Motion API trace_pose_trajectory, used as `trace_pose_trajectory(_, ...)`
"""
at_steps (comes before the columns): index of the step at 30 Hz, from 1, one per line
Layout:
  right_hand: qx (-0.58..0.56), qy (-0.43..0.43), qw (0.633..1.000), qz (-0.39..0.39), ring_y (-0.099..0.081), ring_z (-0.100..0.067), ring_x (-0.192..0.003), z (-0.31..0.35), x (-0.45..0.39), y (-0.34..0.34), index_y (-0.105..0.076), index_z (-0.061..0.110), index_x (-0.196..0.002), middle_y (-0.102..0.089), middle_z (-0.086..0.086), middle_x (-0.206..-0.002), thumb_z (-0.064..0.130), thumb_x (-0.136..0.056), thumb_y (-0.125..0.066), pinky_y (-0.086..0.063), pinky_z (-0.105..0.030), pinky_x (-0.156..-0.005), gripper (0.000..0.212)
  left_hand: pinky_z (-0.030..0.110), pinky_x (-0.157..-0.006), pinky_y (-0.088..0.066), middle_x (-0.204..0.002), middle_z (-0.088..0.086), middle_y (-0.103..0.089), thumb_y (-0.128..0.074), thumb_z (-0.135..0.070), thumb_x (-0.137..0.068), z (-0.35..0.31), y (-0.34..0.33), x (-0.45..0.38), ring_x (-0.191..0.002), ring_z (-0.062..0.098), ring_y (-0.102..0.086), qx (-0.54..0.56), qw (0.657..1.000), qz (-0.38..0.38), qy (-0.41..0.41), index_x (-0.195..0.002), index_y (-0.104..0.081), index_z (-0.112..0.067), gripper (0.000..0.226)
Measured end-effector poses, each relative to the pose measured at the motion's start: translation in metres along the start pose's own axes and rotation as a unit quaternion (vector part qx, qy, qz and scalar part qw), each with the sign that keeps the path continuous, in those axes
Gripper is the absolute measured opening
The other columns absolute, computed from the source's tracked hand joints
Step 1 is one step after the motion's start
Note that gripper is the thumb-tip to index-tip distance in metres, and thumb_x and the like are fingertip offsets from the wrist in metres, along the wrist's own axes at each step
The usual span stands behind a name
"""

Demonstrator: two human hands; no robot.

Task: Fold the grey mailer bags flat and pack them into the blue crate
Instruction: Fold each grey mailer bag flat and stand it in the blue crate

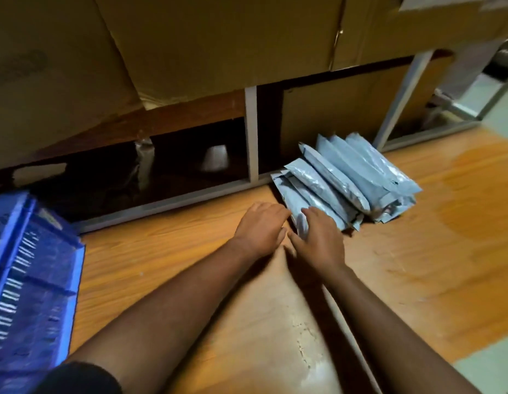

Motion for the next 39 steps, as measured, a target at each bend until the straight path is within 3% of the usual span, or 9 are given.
trace_pose_trajectory(3, 0.069, 0.020, 0.997, 0.003, -0.054, -0.028, -0.106, -0.006, -0.011, -0.014, -0.050, 0.021, -0.113, -0.054, 0.000, -0.112, 0.049, -0.084, -0.070, -0.046, -0.041, -0.085, 0.045, 0.036, -0.113, -0.029, -0.138, -0.004, -0.059, -0.060, -0.036, -0.096, 0.002, -0.016, -0.012, -0.129, 0.019, -0.051, 0.013, 0.999, 0.012, 0.029, -0.137, -0.053, -0.027, 0.043)
trace_pose_trajectory(8, 0.092, 0.024, 0.994, -0.045, -0.055, -0.029, -0.101, -0.006, -0.017, -0.016, -0.054, 0.018, -0.126, -0.060, -0.003, -0.117, 0.026, -0.085, -0.065, -0.044, -0.041, -0.078, 0.043, 0.035, -0.119, -0.026, -0.146, -0.006, -0.054, -0.060, -0.033, -0.097, 0.011, -0.029, -0.018, -0.134, 0.015, -0.047, 0.035, 0.998, 0.028, 0.053, -0.145, -0.048, -0.029, 0.050)
trace_pose_trajectory(12, 0.011, 0.011, 0.998, -0.066, -0.053, -0.029, -0.091, -0.011, -0.017, -0.004, -0.059, 0.019, -0.103, -0.064, 0.001, -0.100, 0.015, -0.078, -0.059, -0.044, -0.040, -0.071, 0.025, 0.035, -0.122, -0.019, -0.160, -0.004, -0.038, -0.060, -0.030, -0.097, 0.023, -0.028, -0.011, -0.145, 0.017, -0.035, 0.043, 0.997, 0.013, 0.065, -0.155, -0.035, -0.029, 0.063)
trace_pose_trajectory(18, -0.145, 0.063, 0.979, -0.129, -0.058, -0.013, -0.099, -0.003, 0.012, 0.024, -0.076, 0.021, -0.109, -0.074, 0.006, -0.105, 0.007, -0.082, -0.069, -0.041, -0.020, -0.083, 0.031, 0.048, -0.128, -0.008, -0.172, 0.005, 0.001, -0.075, -0.031, -0.086, 0.045, 0.002, 0.029, -0.158, 0.024, -0.001, -0.026, 0.997, -0.045, 0.060, -0.164, -0.010, -0.025, 0.102)
trace_pose_trajectory(22, -0.238, 0.173, 0.953, -0.068, -0.064, -0.012, -0.111, 0.016, 0.031, 0.008, -0.077, 0.020, -0.110, -0.074, 0.010, -0.114, 0.001, -0.080, -0.064, -0.048, -0.029, -0.101, 0.038, 0.042, -0.112, -0.033, -0.147, 0.003, -0.054, -0.079, -0.022, -0.075, 0.068, 0.012, 0.086, -0.136, 0.026, -0.052, -0.011, 0.996, -0.070, 0.047, -0.138, -0.057, -0.023, 0.067)
trace_pose_trajectory(25, -0.181, 0.295, 0.936, -0.059, -0.058, -0.022, -0.126, 0.039, 0.050, -0.011, -0.076, 0.018, -0.111, -0.069, 0.004, -0.132, 0.002, -0.082, -0.072, -0.042, -0.037, -0.109, 0.033, 0.034, -0.084, -0.050, -0.128, -0.004, -0.064, -0.077, -0.023, -0.074, 0.082, 0.006, 0.136, -0.111, 0.022, -0.065, 0.017, 0.993, -0.058, 0.100, -0.120, -0.066, -0.025, 0.047)
trace_pose_trajectory(29, -0.128, 0.439, 0.889, -0.022, -0.058, -0.031, -0.123, 0.062, 0.075, -0.044, -0.075, 0.014, -0.104, -0.066, -0.006, -0.135, 0.013, -0.095, -0.070, -0.043, -0.044, -0.102, 0.011, 0.037, -0.092, -0.053, -0.138, 0.005, -0.062, -0.084, -0.025, -0.070, 0.089, -0.013, 0.196, -0.122, 0.026, -0.063, 0.018, 0.981, -0.026, 0.193, -0.119, -0.067, -0.022, 0.052)
trace_pose_trajectory(34, -0.058, 0.384, 0.919, 0.071, -0.057, -0.021, -0.127, 0.067, 0.073, -0.055, -0.073, 0.024, -0.100, -0.066, 0.004, -0.136, 0.025, -0.085, -0.065, -0.041, -0.049, -0.108, 0.017, 0.035, -0.115, -0.036, -0.152, -0.004, -0.051, -0.062, -0.063, -0.083, 0.071, -0.038, 0.225, -0.141, 0.019, -0.048, 0.069, 0.961, -0.015, 0.267, -0.131, -0.064, -0.025, 0.061)
trace_pose_trajectory(39, -0.047, 0.314, 0.945, 0.079, -0.054, -0.025, -0.133, 0.104, 0.056, -0.064, -0.068, 0.021, -0.126, -0.063, 0.000, -0.141, 0.035, -0.102, -0.049, -0.037, -0.046, -0.115, 0.033, 0.032, -0.125, -0.021, -0.156, 0.002, -0.047, -0.022, -0.057, -0.103, 0.071, -0.037, 0.190, -0.148, 0.018, -0.038, 0.118, 0.951, -0.075, 0.276, -0.144, -0.057, -0.017, 0.067)
Point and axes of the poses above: each hand's wrist, its own x-axis away from the middle knuckle, its own y-axis out of the back of the hand, z = x × y, the point moved 6 cm from there along -x, towards the middle knuckle
